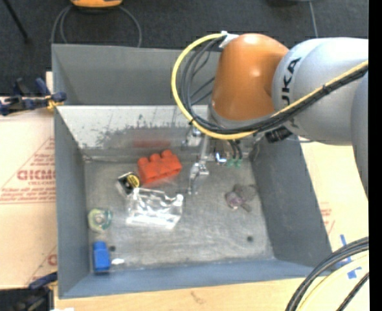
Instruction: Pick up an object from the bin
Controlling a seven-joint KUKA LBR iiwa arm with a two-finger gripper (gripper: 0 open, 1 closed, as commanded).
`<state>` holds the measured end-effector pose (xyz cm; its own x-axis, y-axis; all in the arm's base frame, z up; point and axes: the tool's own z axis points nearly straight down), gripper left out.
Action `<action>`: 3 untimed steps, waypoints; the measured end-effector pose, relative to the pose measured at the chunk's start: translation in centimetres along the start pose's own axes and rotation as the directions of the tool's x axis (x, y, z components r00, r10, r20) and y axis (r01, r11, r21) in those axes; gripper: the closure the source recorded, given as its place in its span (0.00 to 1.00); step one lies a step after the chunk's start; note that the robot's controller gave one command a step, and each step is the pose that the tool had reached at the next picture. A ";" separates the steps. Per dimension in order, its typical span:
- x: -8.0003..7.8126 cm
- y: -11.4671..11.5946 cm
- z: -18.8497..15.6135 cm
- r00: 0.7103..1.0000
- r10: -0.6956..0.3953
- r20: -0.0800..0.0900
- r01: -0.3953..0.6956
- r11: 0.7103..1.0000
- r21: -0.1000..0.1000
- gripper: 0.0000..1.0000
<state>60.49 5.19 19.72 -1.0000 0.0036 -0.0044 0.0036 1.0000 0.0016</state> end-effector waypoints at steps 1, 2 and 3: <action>-3.4 2.4 7.5 0.993 0.121 -0.003 -0.121 0.993 0.000 0.00; -3.6 2.5 8.7 0.977 0.214 0.006 -0.214 0.977 0.001 0.00; -5.4 1.6 10.7 0.909 0.416 -0.001 -0.416 0.909 -0.010 0.00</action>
Offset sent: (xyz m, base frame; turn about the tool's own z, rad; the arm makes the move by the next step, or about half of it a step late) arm 0.0339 0.0234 -0.0720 0.1239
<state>65.96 6.83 9.02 -0.9077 0.4197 -0.0021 0.4196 0.9076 0.0129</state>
